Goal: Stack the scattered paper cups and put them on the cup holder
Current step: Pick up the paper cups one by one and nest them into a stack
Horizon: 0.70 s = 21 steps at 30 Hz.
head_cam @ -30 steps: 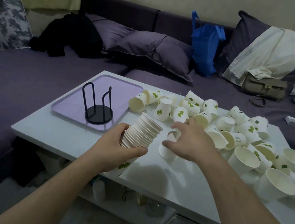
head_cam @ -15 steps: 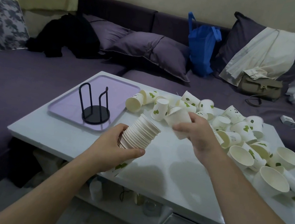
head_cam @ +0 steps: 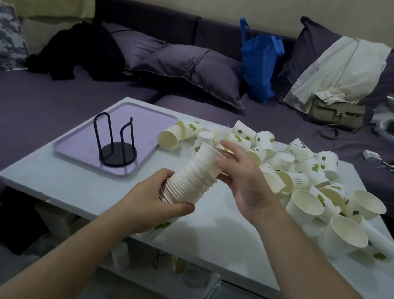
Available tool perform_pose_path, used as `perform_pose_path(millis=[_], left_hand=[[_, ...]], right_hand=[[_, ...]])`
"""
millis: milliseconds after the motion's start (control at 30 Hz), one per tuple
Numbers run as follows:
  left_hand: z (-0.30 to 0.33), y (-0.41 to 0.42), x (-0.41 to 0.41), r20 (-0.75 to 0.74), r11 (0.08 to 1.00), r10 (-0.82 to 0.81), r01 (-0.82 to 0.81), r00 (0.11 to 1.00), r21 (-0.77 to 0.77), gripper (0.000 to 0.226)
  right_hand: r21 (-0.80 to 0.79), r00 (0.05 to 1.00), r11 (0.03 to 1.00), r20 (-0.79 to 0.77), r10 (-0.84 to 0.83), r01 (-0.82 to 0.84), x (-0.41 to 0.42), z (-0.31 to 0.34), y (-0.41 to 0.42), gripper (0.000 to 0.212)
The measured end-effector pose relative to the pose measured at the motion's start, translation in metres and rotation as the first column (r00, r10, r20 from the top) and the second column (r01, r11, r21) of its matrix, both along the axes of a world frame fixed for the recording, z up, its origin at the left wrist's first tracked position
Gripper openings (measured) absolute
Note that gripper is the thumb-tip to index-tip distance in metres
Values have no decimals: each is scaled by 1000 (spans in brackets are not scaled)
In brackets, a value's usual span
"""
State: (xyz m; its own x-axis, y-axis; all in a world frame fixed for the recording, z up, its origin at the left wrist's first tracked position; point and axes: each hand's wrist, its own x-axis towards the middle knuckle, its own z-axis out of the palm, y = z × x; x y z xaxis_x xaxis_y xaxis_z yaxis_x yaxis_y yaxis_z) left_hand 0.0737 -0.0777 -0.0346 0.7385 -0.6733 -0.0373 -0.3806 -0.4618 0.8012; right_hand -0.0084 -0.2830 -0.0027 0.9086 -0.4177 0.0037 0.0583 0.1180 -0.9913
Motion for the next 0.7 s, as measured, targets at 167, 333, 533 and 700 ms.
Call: perform_pose_path(millis=[167,333,533,700], left_hand=[[1,-7,-4,3,1000,8,-8,1000,-13,63],[-3,-16,-7,-6,1000,7,-7,1000,-22,63],[-3,-26,-10,-24,999,19,-20,1000,-50,71],[-5,-33,-13,-32,999,14,-16,999,-47,65]], right_hand=[[-169,997,986,-72,-2,-10,-8,0,5,40],[-266,974,952,-206,97,-151,-19,-3,7,39],[-757,872,628,-173,-457,179,-36,2,-25,30],[-874,694,450,-440,-570,-183,-48,-14,-46,34]])
